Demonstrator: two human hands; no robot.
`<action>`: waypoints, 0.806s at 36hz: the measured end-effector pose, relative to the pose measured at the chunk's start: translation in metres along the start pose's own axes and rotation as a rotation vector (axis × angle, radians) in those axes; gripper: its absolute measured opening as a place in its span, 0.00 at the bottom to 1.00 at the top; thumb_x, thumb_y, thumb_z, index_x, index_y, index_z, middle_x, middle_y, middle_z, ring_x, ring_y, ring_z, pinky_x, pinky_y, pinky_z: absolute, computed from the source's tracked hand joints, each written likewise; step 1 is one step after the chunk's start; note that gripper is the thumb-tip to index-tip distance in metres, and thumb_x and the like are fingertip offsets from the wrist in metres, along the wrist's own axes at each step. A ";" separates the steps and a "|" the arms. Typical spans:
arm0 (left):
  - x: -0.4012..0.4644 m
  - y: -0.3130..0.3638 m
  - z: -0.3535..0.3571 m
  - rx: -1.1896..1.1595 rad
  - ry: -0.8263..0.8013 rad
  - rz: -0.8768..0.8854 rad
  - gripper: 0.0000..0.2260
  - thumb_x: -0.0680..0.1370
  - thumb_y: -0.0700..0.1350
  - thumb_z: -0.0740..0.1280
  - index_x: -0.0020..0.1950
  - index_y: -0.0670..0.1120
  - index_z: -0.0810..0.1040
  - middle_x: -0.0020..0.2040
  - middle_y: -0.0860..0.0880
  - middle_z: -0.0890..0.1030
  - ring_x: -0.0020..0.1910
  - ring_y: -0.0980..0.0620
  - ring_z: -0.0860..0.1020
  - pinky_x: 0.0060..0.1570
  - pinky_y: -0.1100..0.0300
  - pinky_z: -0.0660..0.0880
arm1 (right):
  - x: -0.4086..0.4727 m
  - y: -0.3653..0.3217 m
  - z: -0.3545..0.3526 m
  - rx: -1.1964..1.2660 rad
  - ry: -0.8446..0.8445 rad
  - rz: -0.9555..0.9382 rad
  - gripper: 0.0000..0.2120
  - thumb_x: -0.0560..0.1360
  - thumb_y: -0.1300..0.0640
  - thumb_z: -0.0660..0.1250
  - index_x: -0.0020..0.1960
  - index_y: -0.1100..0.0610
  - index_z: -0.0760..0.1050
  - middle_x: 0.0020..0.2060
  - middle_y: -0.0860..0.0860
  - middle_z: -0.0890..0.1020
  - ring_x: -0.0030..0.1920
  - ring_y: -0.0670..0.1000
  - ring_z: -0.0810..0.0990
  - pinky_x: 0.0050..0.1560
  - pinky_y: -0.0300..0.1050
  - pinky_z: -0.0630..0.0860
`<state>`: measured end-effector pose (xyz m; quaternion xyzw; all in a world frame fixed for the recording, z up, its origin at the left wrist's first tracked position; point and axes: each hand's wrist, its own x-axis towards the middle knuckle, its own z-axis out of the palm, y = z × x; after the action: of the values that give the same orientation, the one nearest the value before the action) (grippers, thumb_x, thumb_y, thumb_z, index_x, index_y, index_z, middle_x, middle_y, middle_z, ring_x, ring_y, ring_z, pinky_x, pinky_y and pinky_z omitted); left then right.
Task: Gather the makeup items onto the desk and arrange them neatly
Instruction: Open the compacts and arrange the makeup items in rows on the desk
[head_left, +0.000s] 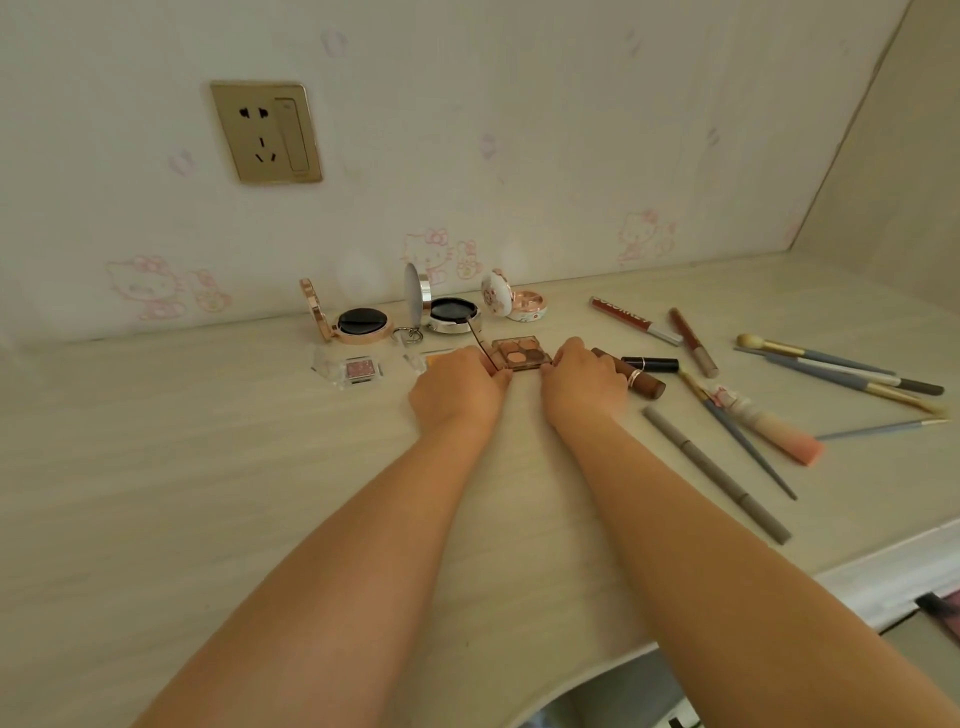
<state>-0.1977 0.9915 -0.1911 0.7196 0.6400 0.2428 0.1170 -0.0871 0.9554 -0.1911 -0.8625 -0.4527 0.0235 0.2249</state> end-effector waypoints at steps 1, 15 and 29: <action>0.000 0.000 0.000 0.009 0.002 0.007 0.14 0.72 0.60 0.66 0.51 0.54 0.80 0.50 0.51 0.81 0.52 0.47 0.79 0.41 0.59 0.66 | 0.000 0.000 0.000 -0.010 0.001 -0.009 0.11 0.79 0.52 0.57 0.57 0.56 0.69 0.56 0.56 0.78 0.60 0.58 0.71 0.52 0.51 0.66; 0.002 0.003 0.000 0.068 0.003 0.008 0.15 0.75 0.59 0.64 0.55 0.52 0.78 0.53 0.49 0.81 0.55 0.47 0.77 0.43 0.58 0.67 | -0.003 0.002 -0.004 0.018 -0.013 -0.058 0.10 0.79 0.53 0.56 0.57 0.48 0.73 0.56 0.54 0.78 0.60 0.56 0.71 0.54 0.50 0.65; -0.010 0.003 -0.004 -0.037 0.024 0.011 0.13 0.75 0.58 0.64 0.50 0.51 0.79 0.50 0.49 0.80 0.51 0.47 0.78 0.41 0.58 0.67 | -0.018 -0.002 -0.007 0.067 0.006 -0.186 0.13 0.79 0.54 0.58 0.62 0.53 0.72 0.57 0.54 0.77 0.59 0.57 0.74 0.52 0.50 0.71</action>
<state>-0.1977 0.9811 -0.1887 0.7178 0.6328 0.2639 0.1211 -0.0977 0.9392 -0.1867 -0.8088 -0.5291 0.0153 0.2563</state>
